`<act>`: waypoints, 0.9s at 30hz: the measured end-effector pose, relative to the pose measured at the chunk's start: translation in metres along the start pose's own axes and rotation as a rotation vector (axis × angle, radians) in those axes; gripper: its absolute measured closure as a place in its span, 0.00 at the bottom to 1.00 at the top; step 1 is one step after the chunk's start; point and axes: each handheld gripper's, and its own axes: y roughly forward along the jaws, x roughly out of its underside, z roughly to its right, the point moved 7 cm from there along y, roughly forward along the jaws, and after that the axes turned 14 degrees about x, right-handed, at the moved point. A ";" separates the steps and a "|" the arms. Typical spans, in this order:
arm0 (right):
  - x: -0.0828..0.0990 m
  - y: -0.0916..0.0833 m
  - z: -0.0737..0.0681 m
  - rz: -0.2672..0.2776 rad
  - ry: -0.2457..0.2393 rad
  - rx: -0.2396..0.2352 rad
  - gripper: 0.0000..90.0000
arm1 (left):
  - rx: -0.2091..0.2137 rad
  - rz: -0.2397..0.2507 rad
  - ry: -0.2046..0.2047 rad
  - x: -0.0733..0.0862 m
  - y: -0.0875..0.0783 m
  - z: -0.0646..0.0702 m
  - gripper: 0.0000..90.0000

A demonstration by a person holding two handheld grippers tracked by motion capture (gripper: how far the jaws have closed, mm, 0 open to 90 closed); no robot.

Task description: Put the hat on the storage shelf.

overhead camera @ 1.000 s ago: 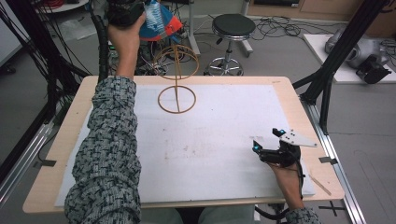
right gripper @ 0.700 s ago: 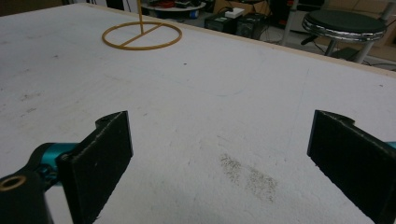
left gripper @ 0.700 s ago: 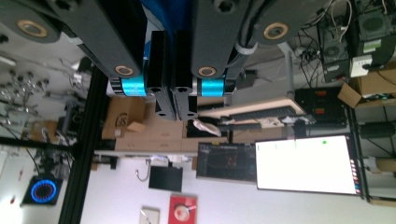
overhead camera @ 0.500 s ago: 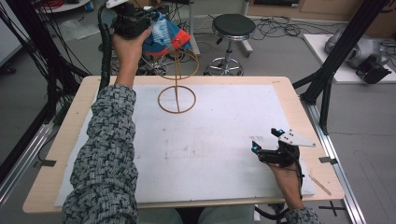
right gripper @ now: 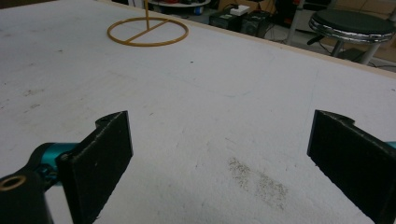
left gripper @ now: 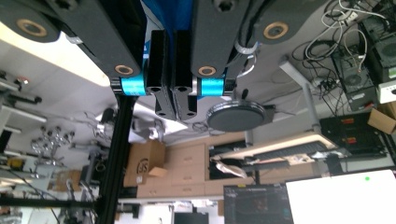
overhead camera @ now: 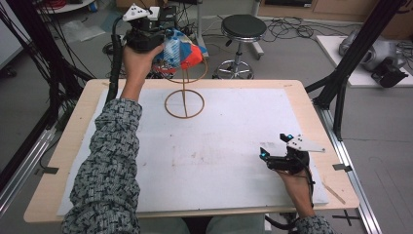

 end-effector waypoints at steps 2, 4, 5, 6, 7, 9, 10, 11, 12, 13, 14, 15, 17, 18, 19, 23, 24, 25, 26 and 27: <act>0.000 0.000 0.000 0.001 0.000 -0.001 0.06 | 0.005 -0.002 0.002 0.002 0.002 0.001 0.98; 0.000 0.000 0.000 0.000 -0.004 -0.002 0.06 | 0.013 -0.013 0.002 0.005 0.005 0.005 0.98; 0.000 0.001 0.000 0.001 -0.007 -0.001 0.06 | 0.016 -0.019 0.006 0.007 0.007 0.006 0.98; 0.000 0.001 -0.001 -0.001 -0.005 -0.004 0.06 | 0.016 -0.029 0.011 0.010 0.008 0.007 0.98; 0.000 0.001 -0.001 -0.001 -0.004 -0.004 0.06 | 0.019 -0.030 0.010 0.011 0.010 0.009 0.98; 0.000 0.001 -0.001 -0.001 -0.005 -0.003 0.06 | 0.024 -0.035 0.012 0.015 0.012 0.011 0.98; 0.000 0.002 -0.001 -0.005 -0.006 -0.005 0.06 | 0.027 -0.034 0.012 0.016 0.012 0.012 0.98; 0.000 0.002 -0.001 -0.005 -0.006 -0.005 0.06 | 0.030 -0.035 0.013 0.017 0.012 0.013 0.98; 0.000 0.002 -0.002 -0.002 -0.008 -0.007 0.06 | 0.030 -0.036 0.013 0.019 0.012 0.013 0.98; 0.000 0.002 -0.002 -0.002 -0.008 -0.007 0.06 | 0.032 -0.040 0.015 0.021 0.012 0.014 0.98; 0.000 0.003 -0.002 -0.003 -0.005 -0.008 0.06 | 0.032 -0.040 0.021 0.023 0.012 0.015 0.98; 0.000 0.003 -0.002 -0.003 -0.005 -0.008 0.06 | 0.032 -0.040 0.021 0.023 0.012 0.015 0.98; 0.000 0.003 -0.003 -0.006 -0.009 -0.011 0.06 | 0.040 -0.033 0.018 0.024 0.013 0.017 0.98; 0.000 0.003 -0.003 -0.006 -0.009 -0.011 0.06 | 0.043 -0.036 0.022 0.026 0.014 0.018 0.98; 0.000 0.003 -0.003 -0.005 -0.009 -0.010 0.06 | 0.045 -0.041 0.028 0.027 0.014 0.020 0.98; 0.000 0.004 -0.004 -0.009 -0.014 -0.012 0.06 | 0.061 -0.026 0.013 0.029 0.019 0.027 0.98; 0.000 0.004 -0.004 -0.010 -0.015 -0.012 0.06 | 0.061 -0.026 0.013 0.029 0.019 0.027 0.98; 0.000 0.004 -0.004 -0.009 -0.016 -0.011 0.06 | 0.062 -0.027 0.012 0.030 0.019 0.027 0.98; 0.000 0.004 -0.004 -0.009 -0.016 -0.011 0.06 | 0.063 -0.028 0.009 0.031 0.020 0.028 0.98; 0.000 0.004 -0.004 -0.010 -0.018 -0.013 0.06 | 0.064 -0.028 0.012 0.031 0.020 0.029 0.98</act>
